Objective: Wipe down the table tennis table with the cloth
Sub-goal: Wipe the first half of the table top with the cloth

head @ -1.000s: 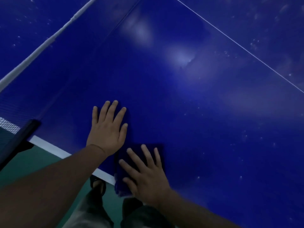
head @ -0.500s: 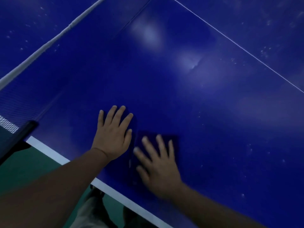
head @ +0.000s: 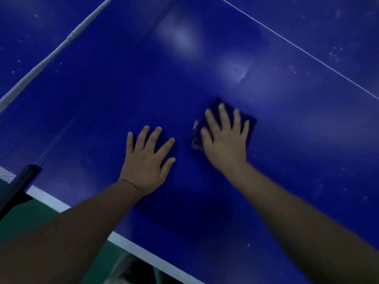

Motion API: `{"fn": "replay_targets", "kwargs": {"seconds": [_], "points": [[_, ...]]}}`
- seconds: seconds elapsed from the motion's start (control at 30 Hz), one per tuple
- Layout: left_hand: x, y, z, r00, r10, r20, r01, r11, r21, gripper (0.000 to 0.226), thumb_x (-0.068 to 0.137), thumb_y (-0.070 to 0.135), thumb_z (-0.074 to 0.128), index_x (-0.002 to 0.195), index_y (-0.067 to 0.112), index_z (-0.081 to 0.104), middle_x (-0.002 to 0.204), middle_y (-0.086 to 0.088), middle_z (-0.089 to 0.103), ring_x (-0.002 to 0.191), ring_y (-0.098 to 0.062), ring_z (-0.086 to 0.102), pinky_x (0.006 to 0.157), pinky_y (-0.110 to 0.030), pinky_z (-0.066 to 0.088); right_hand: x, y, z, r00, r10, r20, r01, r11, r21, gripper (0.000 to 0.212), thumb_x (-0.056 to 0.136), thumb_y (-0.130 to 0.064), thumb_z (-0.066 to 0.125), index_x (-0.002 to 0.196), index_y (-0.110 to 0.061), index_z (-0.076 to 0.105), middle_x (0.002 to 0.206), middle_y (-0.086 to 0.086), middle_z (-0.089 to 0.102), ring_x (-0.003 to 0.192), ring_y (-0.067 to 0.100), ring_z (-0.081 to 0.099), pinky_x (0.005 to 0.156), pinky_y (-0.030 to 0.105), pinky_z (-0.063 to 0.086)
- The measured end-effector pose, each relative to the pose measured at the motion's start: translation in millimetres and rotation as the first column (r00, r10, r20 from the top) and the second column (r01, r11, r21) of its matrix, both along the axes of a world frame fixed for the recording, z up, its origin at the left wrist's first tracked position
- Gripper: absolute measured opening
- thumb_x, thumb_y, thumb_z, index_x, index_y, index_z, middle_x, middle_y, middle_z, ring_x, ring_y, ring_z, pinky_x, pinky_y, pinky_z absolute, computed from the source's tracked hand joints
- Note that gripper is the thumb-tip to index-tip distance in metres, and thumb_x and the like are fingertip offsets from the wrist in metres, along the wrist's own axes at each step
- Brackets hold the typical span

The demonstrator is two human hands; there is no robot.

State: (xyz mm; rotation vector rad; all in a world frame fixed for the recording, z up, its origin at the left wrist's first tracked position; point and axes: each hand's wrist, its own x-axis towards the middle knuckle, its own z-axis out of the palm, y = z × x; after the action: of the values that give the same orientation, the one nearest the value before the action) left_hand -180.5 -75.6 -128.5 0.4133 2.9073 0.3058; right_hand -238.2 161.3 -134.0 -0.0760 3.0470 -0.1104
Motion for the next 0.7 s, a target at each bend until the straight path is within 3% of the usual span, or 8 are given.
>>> {"fn": "replay_targets", "kwargs": {"seconds": [0.13, 0.23, 0.33, 0.43, 0.53, 0.6, 0.7], "points": [[-28, 6, 1, 0.999, -0.048, 0.022, 0.048, 0.999, -0.018, 0.057, 0.102, 0.050, 0.024, 0.152, 0.029, 0.040, 0.162, -0.012, 0.028, 0.151, -0.037, 0.016, 0.118, -0.066, 0.012, 89, -10, -1, 0.957, 0.288, 0.034, -0.287, 0.957, -0.046, 0.055, 0.105, -0.059, 0.024, 0.157, -0.041, 0.026, 0.169, -0.006, 0.012, 0.155, 0.034, 0.007, 0.120, 0.065, 0.009], [-52, 8, 1, 0.996, -0.090, 0.023, 0.090, 0.996, -0.022, 0.057, 0.102, 0.049, 0.023, 0.153, 0.029, 0.039, 0.162, -0.011, 0.028, 0.151, -0.036, 0.016, 0.119, -0.065, 0.013, 41, 17, 2, 0.928, 0.370, 0.048, -0.368, 0.929, -0.046, 0.052, 0.104, -0.059, 0.028, 0.154, -0.043, 0.033, 0.167, -0.007, 0.021, 0.153, 0.033, 0.020, 0.118, 0.064, 0.016], [-77, 14, -1, 0.991, -0.133, 0.023, 0.133, 0.991, -0.030, 0.056, 0.102, 0.050, 0.021, 0.153, 0.032, 0.037, 0.163, -0.010, 0.026, 0.151, -0.034, 0.014, 0.120, -0.064, 0.010, -46, 51, 9, 0.978, 0.207, 0.036, -0.208, 0.978, 0.029, 0.054, 0.100, -0.055, 0.033, 0.152, -0.039, 0.040, 0.164, -0.002, 0.029, 0.148, 0.037, 0.028, 0.115, 0.065, 0.022], [-102, 25, -3, 0.982, -0.187, 0.013, 0.188, 0.982, -0.026, 0.056, 0.101, 0.050, 0.021, 0.153, 0.032, 0.036, 0.163, -0.010, 0.025, 0.151, -0.033, 0.013, 0.120, -0.063, 0.009, -122, 76, 12, 0.995, -0.063, 0.075, 0.061, 0.998, 0.028, 0.055, 0.104, -0.056, 0.024, 0.157, -0.043, 0.023, 0.169, -0.006, 0.013, 0.153, 0.034, 0.013, 0.120, 0.064, 0.012], [-125, 36, -3, 0.973, -0.231, 0.013, 0.231, 0.972, -0.034, 0.058, 0.100, 0.050, 0.018, 0.153, 0.032, 0.035, 0.163, -0.010, 0.023, 0.151, -0.033, 0.012, 0.120, -0.063, 0.008, -120, 46, 8, 0.956, -0.281, 0.087, 0.281, 0.960, 0.016, 0.057, 0.103, -0.057, 0.022, 0.158, -0.043, 0.016, 0.169, -0.007, 0.007, 0.154, 0.036, 0.006, 0.121, 0.064, 0.005], [-138, 43, -2, 0.968, -0.249, 0.015, 0.249, 0.968, -0.040, 0.059, 0.100, 0.050, 0.017, 0.153, 0.031, 0.036, 0.163, -0.010, 0.024, 0.151, -0.034, 0.014, 0.120, -0.064, 0.010, -65, 16, 5, 0.968, -0.247, 0.033, 0.246, 0.969, 0.019, 0.058, 0.102, -0.057, 0.023, 0.158, -0.040, 0.023, 0.169, -0.003, 0.014, 0.154, 0.038, 0.010, 0.120, 0.065, 0.008], [-157, 53, -1, 0.954, -0.300, 0.021, 0.301, 0.952, -0.062, 0.060, 0.099, 0.048, 0.018, 0.152, 0.029, 0.039, 0.162, -0.013, 0.028, 0.151, -0.036, 0.018, 0.118, -0.066, 0.013, 4, 5, 4, 0.996, -0.056, 0.074, 0.058, 0.998, -0.028, 0.056, 0.103, -0.061, 0.019, 0.156, -0.043, 0.026, 0.168, -0.006, 0.015, 0.154, 0.036, 0.011, 0.118, 0.066, 0.011]]}}
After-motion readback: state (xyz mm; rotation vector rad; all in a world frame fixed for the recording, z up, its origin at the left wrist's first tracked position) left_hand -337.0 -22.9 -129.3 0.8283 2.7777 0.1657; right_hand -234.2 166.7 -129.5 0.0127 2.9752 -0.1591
